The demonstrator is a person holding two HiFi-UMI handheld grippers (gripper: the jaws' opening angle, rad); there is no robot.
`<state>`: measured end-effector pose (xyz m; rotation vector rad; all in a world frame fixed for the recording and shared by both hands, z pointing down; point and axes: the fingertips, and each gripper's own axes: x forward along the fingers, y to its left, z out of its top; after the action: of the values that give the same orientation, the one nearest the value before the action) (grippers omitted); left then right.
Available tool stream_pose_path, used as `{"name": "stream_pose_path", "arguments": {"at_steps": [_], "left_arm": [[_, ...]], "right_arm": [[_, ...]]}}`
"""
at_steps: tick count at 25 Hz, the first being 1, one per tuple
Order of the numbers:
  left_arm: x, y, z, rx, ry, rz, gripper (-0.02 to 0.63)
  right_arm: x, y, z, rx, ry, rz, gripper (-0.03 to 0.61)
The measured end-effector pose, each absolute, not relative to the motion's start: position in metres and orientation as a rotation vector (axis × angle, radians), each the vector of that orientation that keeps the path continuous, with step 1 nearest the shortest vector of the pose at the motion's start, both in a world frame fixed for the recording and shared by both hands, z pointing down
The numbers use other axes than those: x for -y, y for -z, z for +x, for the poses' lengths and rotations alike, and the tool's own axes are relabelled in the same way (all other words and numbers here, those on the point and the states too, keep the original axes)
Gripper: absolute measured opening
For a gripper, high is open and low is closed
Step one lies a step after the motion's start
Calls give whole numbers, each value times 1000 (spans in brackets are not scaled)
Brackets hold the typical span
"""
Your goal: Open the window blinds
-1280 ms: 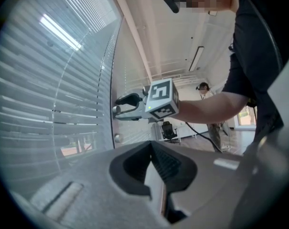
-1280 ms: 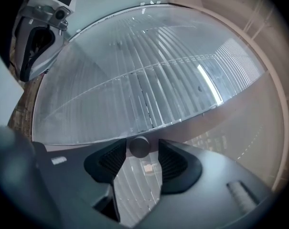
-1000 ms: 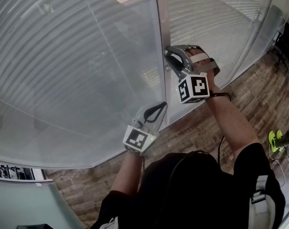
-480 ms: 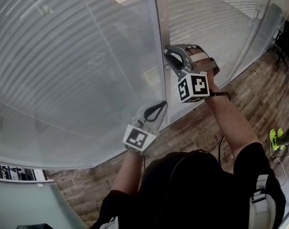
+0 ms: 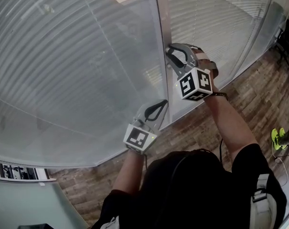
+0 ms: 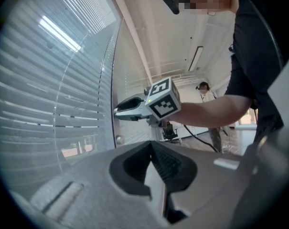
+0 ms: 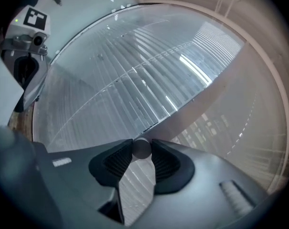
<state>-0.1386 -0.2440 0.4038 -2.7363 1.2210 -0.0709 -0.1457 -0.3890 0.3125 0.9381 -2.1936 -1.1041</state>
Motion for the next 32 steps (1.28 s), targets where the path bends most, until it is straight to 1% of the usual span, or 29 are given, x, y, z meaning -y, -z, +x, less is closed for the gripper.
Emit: {"name": "stream_pose_path", "arguments": {"at_steps": [11,24,28,32], "left_arm": [[238,-391,-140,-1222,49,-2724,3],[236,-390,-135,-1220,33,-2765,4],[235,-387,-136,-1226,-2,-2766,3],[234,-394,-136,-1225,77,-2764,3]], "right_arm": [[393,-306,-141,2478,734,1115,129],[400,-310,-137,2716,348,1209,129],[403,-313,-134,2812,165,1238,129],[403,-310,-132,2884,11,1271,129]]}}
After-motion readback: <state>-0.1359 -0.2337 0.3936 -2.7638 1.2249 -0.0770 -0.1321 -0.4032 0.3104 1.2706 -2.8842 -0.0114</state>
